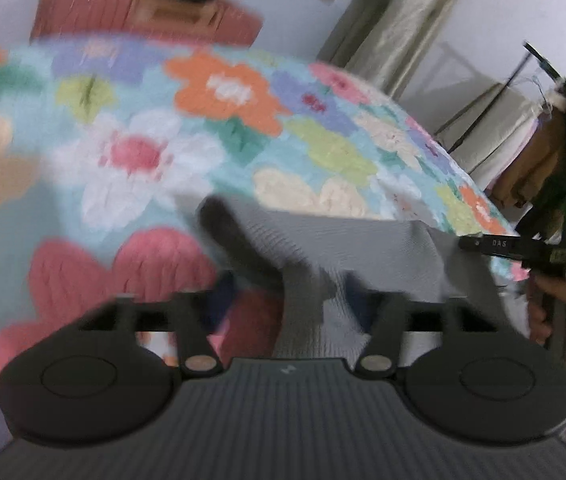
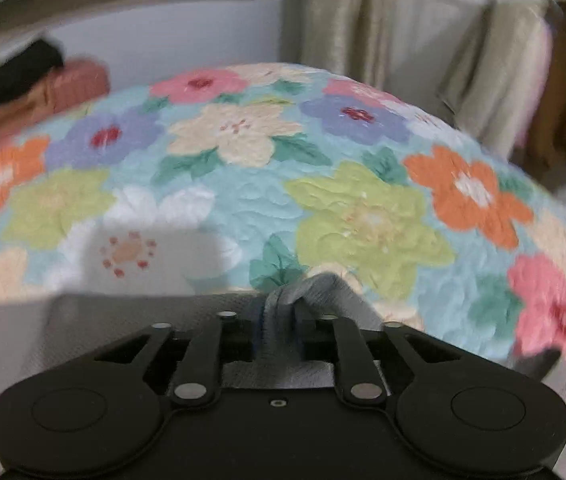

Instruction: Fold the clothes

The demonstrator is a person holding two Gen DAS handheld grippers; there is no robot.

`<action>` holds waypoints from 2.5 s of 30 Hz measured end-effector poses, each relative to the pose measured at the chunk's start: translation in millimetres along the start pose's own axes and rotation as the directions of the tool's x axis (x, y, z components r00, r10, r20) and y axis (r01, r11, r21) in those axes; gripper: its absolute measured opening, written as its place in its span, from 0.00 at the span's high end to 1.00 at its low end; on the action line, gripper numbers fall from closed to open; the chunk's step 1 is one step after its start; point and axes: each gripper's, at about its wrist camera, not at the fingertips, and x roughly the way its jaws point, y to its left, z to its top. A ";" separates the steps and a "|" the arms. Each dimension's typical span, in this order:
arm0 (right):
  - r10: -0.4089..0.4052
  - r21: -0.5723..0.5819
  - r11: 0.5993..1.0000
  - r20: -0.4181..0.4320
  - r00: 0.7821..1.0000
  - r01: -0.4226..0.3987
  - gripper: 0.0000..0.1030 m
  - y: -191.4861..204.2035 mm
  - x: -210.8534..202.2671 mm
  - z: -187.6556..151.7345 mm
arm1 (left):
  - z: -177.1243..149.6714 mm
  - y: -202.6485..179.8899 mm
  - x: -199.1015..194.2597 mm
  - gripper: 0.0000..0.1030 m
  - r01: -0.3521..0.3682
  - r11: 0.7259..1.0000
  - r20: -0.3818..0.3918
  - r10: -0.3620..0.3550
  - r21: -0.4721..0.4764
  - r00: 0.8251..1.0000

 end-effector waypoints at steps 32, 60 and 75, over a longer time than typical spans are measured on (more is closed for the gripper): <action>0.339 0.043 0.940 -0.239 0.910 -0.339 0.40 45.6 -149.4 -111.7 | -23.0 -47.0 -26.4 0.79 -0.384 0.901 -0.061 0.403 0.199 0.913; 0.035 0.726 0.687 0.021 0.999 -0.040 0.22 -281.7 -266.4 -277.2 | -197.5 -346.0 22.8 0.50 0.328 0.823 -0.393 -0.140 0.464 0.909; 0.243 0.385 0.847 0.332 0.912 -0.366 0.94 -249.4 -267.3 -205.7 | -189.6 -363.3 21.6 0.42 0.507 0.838 -0.393 -0.405 0.201 0.825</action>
